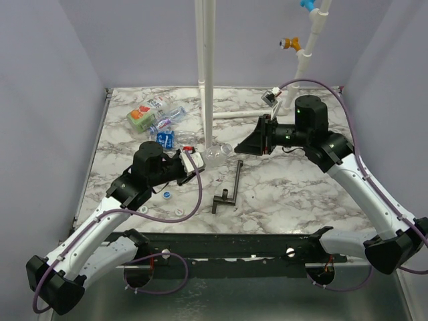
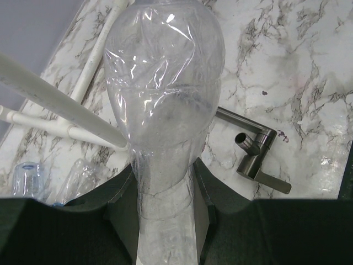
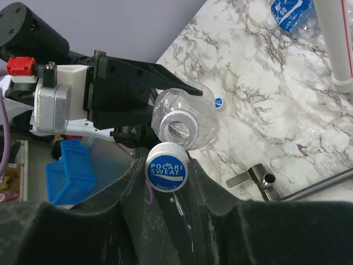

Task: Screw on the bottle caps
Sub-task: Screw the bottle cap onto the plastic bottle.

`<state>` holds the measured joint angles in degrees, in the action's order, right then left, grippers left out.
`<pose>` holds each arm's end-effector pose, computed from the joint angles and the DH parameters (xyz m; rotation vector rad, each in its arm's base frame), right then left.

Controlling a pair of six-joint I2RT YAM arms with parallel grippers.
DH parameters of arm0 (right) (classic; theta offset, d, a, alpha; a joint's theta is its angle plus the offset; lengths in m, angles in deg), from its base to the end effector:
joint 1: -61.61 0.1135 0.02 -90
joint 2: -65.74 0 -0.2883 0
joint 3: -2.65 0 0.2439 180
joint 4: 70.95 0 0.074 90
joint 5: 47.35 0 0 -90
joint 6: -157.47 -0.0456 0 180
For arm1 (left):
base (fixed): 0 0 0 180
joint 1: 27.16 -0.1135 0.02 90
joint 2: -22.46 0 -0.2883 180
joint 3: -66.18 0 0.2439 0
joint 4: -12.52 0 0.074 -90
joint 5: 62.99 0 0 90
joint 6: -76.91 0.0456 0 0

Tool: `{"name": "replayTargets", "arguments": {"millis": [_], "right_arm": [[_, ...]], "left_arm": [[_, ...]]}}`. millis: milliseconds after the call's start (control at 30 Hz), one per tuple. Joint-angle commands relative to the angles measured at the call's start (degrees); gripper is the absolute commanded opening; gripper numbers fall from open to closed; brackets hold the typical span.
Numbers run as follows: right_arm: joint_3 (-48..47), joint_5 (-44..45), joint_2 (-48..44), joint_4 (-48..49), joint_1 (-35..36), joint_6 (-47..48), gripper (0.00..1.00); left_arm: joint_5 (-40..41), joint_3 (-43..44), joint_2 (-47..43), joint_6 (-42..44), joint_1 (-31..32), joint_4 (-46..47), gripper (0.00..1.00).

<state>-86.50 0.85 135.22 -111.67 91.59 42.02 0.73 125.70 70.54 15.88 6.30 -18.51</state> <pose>0.2008 0.1509 0.4268 -0.6069 1.9905 1.3233 0.1346 -0.1132 0.3379 1.2395 1.4477 -0.4906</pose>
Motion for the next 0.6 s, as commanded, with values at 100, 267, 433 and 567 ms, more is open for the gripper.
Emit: {"name": "replayTargets", "arguments": {"millis": [100,267,433,567], "right_arm": [[3.81,-0.84,0.36,5.32,0.08,-2.14,0.24],[5.84,0.52,0.36,9.93,0.08,-4.66,0.24],[7.27,-0.17,0.14,14.43,0.07,-7.59,0.24],[7.41,-0.83,0.48,14.03,0.09,-7.04,0.23]], "left_arm": [[0.88,-0.10,0.73,-0.40,1.43,4.07,0.00],[1.62,-0.43,0.96,-0.28,2.14,4.23,0.00],[1.60,-0.46,1.06,-0.76,2.35,4.32,0.00],[1.84,-0.19,1.55,-0.89,2.79,4.40,0.00]]}}
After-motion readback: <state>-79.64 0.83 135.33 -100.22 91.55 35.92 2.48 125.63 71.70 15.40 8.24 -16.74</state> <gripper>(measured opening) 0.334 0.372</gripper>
